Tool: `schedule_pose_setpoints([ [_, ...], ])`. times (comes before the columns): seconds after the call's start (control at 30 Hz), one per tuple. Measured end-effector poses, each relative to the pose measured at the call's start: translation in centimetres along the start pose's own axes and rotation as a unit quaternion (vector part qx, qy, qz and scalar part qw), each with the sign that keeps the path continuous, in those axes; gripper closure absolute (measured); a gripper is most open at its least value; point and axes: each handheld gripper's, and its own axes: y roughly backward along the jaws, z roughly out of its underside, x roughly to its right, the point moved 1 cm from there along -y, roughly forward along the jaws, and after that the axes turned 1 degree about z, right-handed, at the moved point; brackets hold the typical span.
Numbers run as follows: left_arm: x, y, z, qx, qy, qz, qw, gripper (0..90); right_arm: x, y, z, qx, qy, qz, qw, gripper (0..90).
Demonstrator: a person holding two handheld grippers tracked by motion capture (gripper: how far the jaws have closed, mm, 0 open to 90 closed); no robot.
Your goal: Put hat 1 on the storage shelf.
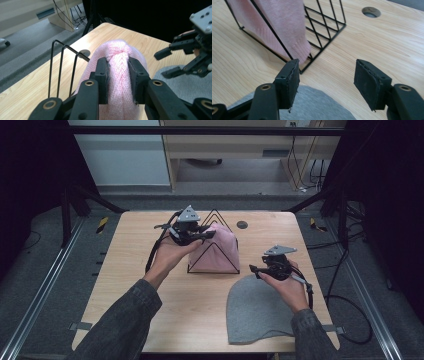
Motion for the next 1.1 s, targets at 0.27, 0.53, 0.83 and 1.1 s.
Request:
schedule_pose_setpoints([
  [0.27,0.0,0.1,0.7,0.000,0.008,-0.002,1.0000,69.9,1.4,1.4,1.0,-0.005,-0.014,0.017,0.9997,35.7],
  [0.53,0.1,0.4,0.9,0.011,0.028,0.008,0.9995,59.6,2.5,1.7,2.3,-0.038,-0.028,0.020,0.9987,35.4],
  [0.83,0.9,3.5,1.9,-0.010,0.030,-0.010,0.9994,28.9,3.3,1.6,3.3,-0.085,-0.035,0.008,0.9957,36.7],
  [1.1,2.2,5.2,6.3,-0.053,0.026,-0.019,0.9981,13.4,3.5,0.3,3.8,-0.122,-0.044,0.005,0.9915,43.1],
])
